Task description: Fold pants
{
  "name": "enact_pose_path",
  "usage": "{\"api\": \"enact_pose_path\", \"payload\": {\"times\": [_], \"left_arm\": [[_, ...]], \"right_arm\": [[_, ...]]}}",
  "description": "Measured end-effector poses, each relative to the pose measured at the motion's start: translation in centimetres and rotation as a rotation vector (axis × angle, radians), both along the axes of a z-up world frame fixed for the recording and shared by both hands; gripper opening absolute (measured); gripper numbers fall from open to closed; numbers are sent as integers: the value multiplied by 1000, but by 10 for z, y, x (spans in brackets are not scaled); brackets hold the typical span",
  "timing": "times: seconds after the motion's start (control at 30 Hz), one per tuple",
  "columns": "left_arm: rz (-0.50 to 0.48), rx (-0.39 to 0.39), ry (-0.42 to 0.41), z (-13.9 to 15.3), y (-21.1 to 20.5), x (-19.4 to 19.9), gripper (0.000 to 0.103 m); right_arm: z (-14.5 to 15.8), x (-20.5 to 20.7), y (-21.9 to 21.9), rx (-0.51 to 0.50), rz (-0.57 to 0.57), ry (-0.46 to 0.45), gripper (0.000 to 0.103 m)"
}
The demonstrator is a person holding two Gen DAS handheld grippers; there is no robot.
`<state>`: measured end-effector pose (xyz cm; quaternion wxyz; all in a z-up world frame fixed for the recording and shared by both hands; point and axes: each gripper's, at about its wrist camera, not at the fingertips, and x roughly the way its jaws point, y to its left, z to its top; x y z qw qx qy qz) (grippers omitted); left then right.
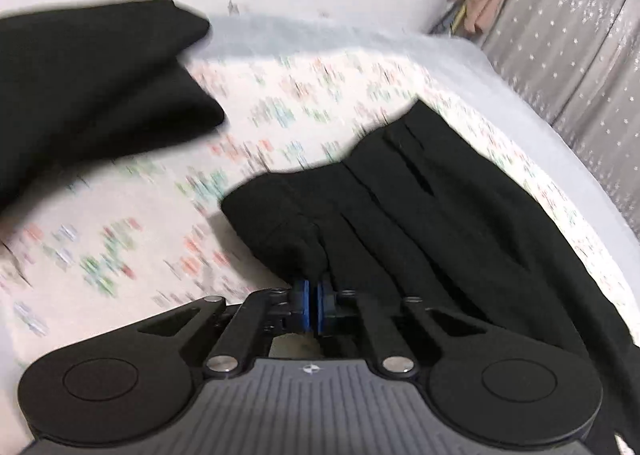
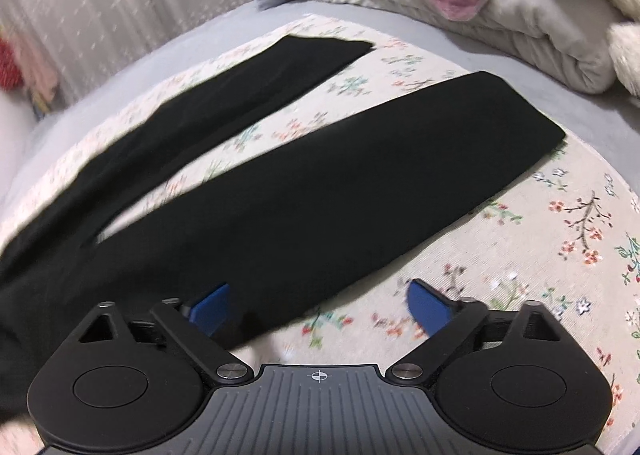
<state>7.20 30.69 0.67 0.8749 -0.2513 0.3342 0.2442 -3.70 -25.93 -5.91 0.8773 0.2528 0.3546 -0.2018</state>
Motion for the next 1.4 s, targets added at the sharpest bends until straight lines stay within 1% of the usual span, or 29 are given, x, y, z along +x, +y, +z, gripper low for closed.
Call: {"api": "enact_pose_path", "payload": {"times": [0.07,0.13,0.23,0.3,0.37,0.43,0.5,0.57,0.63,0.67,0.7,0.73,0.77,0.8,0.83,0.87,0.93,1.0,1.03,1.1,1.13,1.2,1.27,1.3,1.37,1.4], "left_arm": [[10,9,-24,7,11,-6,8],[31,11,-29,9,21,-11,8],[58,5,-14,8,34,-16,8],[64,-5,-10,6,38,-19,8],[53,12,0,8,32,-22,8],[31,38,1,10,30,-23,8],[15,80,2,12,22,-22,8],[3,88,-8,12,19,-21,8],[-2,89,-11,11,17,-19,8],[-2,88,-11,11,17,-18,8],[-1,85,-13,10,18,-17,8],[1,80,-16,10,19,-16,8],[3,71,-23,10,21,-17,8],[3,56,-34,10,25,-18,8],[2,40,-48,12,27,-22,8],[-3,24,-63,14,29,-26,8],[-21,-5,-80,18,34,-35,8],[-39,-28,-84,20,36,-43,8],[-46,-29,-80,21,36,-46,8],[-50,-21,-57,20,35,-48,8],[-45,-16,-38,19,33,-48,8],[-36,2,-1,17,32,-47,8],[-30,-4,24,16,30,-45,8],[-30,3,34,17,29,-45,9],[-24,13,59,19,27,-42,15],[-19,22,65,20,27,-41,21]], "right_arm": [[4,-8,-23,68,-81,-44,88],[9,-20,-43,99,-176,-79,88],[16,-35,-64,73,-277,-80,87],[20,-45,-75,73,-339,-89,87],[20,-56,-89,84,-406,-94,87],[18,-66,-103,97,-471,-95,83],[14,-68,-114,105,-492,-86,81],[8,-61,-120,100,-494,-61,78],[0,-48,-126,104,-479,-39,68],[-4,-41,-127,100,-463,-29,67],[-6,-37,-124,68,-451,-18,59],[-5,-33,-120,24,-439,-12,36],[-6,-29,-119,-2,-423,-5,22],[-7,-30,-121,20,-404,-28,13],[-7,-34,-125,65,-402,-75,3],[-4,-39,-126,86,-392,-123,3],[12,-52,-122,52,-375,-197,3],[34,-74,-117,13,-339,-281,3],[43,-85,-115,0,-324,-307,2],[53,-109,-116,-3,-317,-330,2],[55,-121,-120,4,-320,-330,2],[53,-136,-125,1,-309,-290,3],[51,-140,-132,46,-269,-260,3],[52,-137,-131,33,-228,-228,3],[54,-132,-124,-16,-169,-172,6],[54,-130,-121,-47,-157,-149,9]]}}
